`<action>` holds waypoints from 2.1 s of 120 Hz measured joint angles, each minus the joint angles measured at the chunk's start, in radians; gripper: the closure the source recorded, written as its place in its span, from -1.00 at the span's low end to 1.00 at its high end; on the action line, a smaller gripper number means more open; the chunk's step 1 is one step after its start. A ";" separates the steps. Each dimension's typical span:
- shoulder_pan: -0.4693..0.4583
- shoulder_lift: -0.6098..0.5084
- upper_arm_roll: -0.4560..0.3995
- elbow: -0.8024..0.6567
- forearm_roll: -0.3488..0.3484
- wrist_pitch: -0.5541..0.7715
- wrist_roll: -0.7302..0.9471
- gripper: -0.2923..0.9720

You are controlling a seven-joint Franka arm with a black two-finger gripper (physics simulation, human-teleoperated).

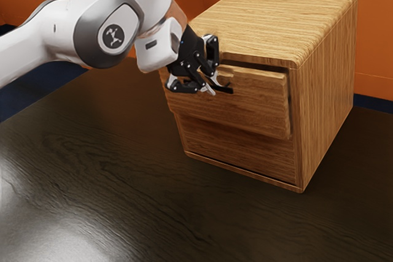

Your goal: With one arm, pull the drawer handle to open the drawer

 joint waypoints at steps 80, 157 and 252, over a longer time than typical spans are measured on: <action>-0.018 -0.324 0.054 -0.358 -0.005 -0.002 0.057 0.57; -0.070 -0.532 0.055 -0.565 -0.036 0.092 0.071 0.68; -0.092 -0.708 0.099 -0.712 -0.035 0.091 0.077 0.68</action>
